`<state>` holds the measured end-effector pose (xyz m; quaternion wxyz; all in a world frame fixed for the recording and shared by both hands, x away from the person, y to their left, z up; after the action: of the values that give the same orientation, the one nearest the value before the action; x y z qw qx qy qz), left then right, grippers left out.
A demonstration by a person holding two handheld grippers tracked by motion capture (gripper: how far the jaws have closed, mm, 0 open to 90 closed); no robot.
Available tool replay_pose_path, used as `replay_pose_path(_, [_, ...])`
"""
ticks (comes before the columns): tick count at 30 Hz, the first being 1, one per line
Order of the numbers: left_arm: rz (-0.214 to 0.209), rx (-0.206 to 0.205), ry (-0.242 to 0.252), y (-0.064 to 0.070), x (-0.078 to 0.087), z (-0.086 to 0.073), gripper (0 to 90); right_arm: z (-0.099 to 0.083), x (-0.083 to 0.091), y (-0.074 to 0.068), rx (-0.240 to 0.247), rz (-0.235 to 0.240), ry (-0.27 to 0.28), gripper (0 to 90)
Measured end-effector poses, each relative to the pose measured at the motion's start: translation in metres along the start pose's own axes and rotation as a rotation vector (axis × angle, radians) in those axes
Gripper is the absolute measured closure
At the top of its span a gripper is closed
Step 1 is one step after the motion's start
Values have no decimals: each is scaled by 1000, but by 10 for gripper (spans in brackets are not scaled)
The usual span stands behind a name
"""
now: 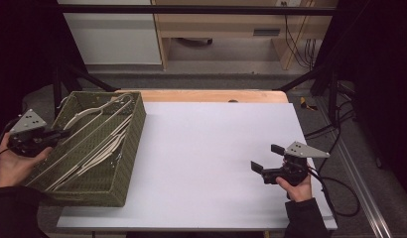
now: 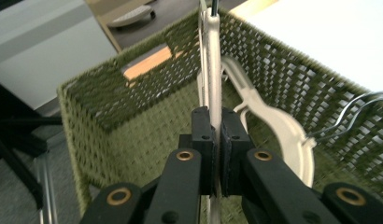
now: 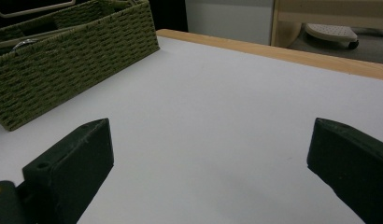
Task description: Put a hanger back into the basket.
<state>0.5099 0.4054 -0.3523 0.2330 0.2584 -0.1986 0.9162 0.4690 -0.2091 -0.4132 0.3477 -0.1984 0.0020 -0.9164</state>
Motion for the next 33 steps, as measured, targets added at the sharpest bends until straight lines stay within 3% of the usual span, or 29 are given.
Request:
replay_pose_path(10, [17,22,-38,5,-29,-29,866,0,-1,-1,-3,1,-1,12])
replay_pose_path(16, [32,7,-78,8,-39,-44,864,0,-1,-1,-4,3,0,12])
replay_pose_path(24, [-48,-3,-156,19,-41,-43,841,0,-1,-2,-3,6,0,14])
replay_pose_path(29, [-102,-40,-226,30,-43,-44,787,0,0,-2,-8,7,3,14])
replay_pose_path(33, [-131,-22,-245,36,-43,-45,732,0,0,-3,-3,7,4,14])
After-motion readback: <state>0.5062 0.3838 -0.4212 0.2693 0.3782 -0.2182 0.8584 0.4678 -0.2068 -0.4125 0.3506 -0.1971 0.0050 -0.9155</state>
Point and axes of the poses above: each handheld gripper's, and its own axes: x roughly backward along the jaws, z roughly out of its top, y roughly to its right, the point moved 5 cm from there along -x, roughly forward along the jaws
